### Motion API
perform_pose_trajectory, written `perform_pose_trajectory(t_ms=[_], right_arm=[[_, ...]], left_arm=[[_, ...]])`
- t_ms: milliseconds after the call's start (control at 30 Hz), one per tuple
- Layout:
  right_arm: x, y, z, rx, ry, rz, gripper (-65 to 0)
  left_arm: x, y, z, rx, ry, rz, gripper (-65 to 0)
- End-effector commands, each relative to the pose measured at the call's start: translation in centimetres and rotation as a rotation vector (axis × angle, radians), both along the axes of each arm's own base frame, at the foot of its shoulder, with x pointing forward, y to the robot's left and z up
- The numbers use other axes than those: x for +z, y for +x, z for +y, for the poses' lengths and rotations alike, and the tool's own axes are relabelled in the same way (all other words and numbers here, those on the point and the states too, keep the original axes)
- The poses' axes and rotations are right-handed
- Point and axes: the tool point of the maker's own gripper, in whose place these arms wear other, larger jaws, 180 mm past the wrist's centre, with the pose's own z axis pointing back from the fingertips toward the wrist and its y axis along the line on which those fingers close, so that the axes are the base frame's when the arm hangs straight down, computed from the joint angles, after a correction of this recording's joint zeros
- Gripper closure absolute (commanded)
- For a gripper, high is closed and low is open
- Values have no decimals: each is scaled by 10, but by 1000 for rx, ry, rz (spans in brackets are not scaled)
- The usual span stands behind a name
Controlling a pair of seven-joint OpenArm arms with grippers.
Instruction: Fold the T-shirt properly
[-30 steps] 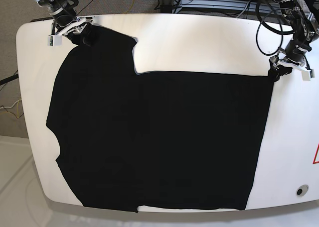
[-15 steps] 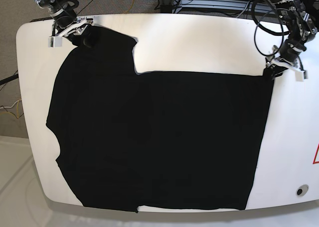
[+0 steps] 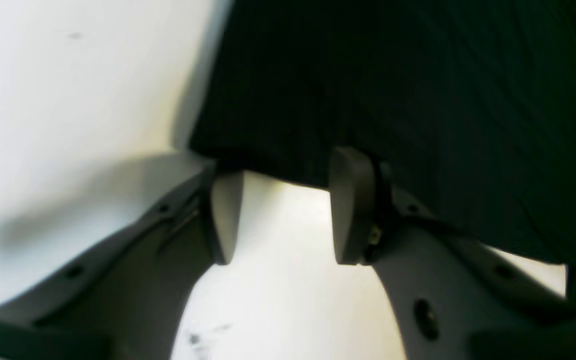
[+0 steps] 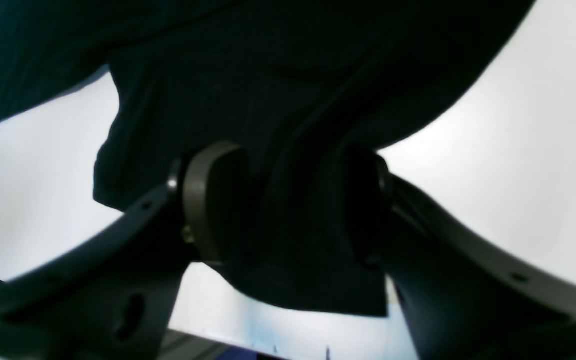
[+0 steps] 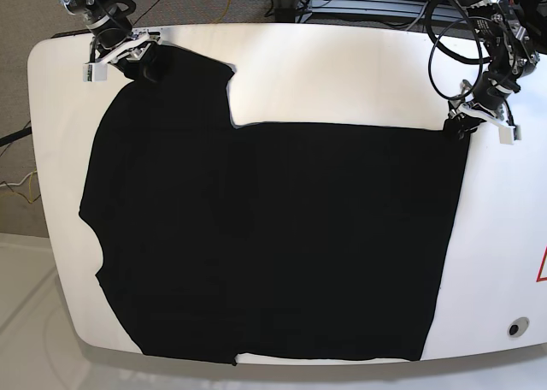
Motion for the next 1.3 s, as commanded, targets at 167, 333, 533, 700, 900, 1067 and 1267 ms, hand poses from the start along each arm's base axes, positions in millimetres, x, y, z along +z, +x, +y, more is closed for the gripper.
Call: perform_pose_trajectory(t_ms=[167,333,533,700,900,1067,1267], right_arm=[[-5,-6,1,24,-10,37,-320],[-5,-5,1,24,-10,35,-307],[-2,-4,0,23,-10,23,-319],[0,-3,1,25,-8,13,-331],[3,-1,3,31,-7,0,-335],[2,-1,3,31,-6,-1,-331],[-1,-1,2,34,-13,8,-329]], left_arm=[[10,5,3,-3,20,-29,-180],[15,6,5,-8,30,-39,-205],[20,7,7,-25,43,-44,-255],[21,6,4,-37,30,-52,-285],[22,7,0,-46,12,-66,-272],[22,8,-3,-45,-10,-74,-290],[19,8,2,-24,5,-65,-262]])
